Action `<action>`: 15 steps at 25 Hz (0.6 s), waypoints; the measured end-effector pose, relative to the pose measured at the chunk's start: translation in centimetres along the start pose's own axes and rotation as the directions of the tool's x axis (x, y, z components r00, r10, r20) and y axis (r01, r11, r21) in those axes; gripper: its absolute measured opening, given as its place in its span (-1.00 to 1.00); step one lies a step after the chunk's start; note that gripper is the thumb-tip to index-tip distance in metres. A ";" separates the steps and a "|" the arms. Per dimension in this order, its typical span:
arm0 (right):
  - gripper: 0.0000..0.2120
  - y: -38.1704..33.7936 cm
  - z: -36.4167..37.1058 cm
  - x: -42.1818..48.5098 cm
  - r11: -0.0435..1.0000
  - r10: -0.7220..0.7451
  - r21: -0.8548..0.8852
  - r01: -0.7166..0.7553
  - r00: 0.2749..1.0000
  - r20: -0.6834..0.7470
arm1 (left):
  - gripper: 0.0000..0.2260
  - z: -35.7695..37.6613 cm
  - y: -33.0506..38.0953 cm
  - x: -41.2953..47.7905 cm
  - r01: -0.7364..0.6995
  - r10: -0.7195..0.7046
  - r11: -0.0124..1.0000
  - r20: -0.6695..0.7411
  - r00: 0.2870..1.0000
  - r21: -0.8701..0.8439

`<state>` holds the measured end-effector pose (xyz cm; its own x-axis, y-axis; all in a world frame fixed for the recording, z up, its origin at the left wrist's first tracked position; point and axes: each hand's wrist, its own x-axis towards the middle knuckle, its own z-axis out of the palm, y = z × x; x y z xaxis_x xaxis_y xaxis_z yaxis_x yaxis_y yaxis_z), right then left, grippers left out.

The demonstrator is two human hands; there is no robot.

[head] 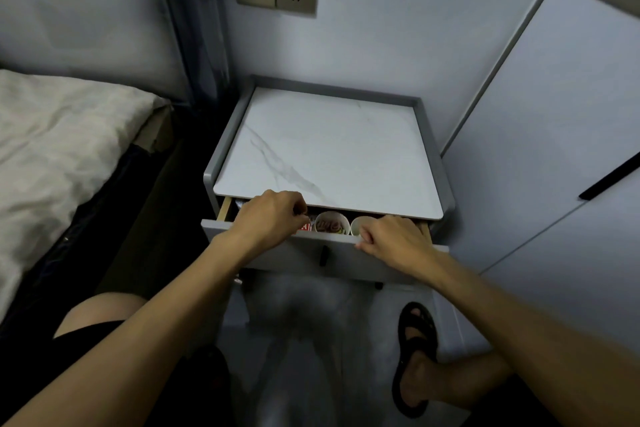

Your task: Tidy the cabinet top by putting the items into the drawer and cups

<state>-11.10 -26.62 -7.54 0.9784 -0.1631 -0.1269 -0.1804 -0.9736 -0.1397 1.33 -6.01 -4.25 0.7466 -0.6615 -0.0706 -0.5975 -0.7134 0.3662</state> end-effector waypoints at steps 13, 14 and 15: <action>-0.90 1.0 -0.5 4.7 0.920 -0.031 -0.392 0.002 0.997 -0.067 | -0.61 -2.5 -1.4 3.2 -0.057 0.044 0.997 0.261 0.964 0.043; -0.91 1.0 -1.2 4.7 0.944 -0.002 -0.329 -0.013 0.999 -0.044 | -0.59 -3.0 -1.2 3.2 -0.071 0.053 0.996 0.274 0.960 0.055; -0.89 0.9 -2.3 4.5 0.966 0.046 -0.253 -0.049 0.999 -0.018 | -0.58 -3.9 -0.8 3.0 -0.083 0.061 0.994 0.264 0.963 0.073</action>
